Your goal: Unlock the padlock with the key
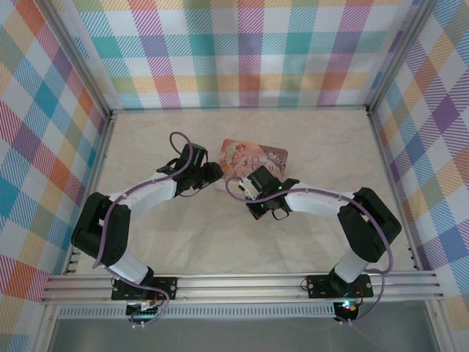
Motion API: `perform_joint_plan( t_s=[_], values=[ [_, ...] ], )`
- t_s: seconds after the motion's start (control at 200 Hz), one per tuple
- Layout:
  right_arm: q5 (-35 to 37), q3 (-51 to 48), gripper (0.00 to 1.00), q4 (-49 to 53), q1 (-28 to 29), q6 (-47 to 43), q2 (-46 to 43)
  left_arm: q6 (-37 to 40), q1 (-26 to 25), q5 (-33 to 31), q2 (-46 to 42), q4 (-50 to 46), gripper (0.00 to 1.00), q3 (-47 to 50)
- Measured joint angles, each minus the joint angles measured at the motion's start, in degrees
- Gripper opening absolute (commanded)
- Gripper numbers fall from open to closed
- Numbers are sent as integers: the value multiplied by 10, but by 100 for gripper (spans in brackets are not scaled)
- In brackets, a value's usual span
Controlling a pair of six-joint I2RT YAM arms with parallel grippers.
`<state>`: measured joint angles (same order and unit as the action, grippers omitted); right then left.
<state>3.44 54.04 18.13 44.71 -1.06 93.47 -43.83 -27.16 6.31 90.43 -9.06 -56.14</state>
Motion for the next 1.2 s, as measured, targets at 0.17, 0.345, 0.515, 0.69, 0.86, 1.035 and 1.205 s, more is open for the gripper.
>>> perform_joint_plan(
  t_s=[0.17,0.345,0.515,0.69,0.86,1.035,1.205],
  values=[
    [2,-5,0,-1,0,-13,-6,2,0,2,0,0,49,2],
    [7,-15,0,-2,0,-33,-16,4,1,19,-13,6,53,24],
    [16,-16,0,-3,0,-58,-18,12,1,57,-51,13,54,61],
    [18,-19,0,-7,0,-76,-24,34,1,98,-94,3,54,81],
    [22,-19,0,-14,0,-99,-29,58,1,135,-117,-8,54,95],
    [29,-19,0,-16,0,-125,-29,71,1,149,-117,-21,54,109],
    [32,-19,0,-16,5,-145,-29,73,0,154,-117,-30,54,118]
  ],
)
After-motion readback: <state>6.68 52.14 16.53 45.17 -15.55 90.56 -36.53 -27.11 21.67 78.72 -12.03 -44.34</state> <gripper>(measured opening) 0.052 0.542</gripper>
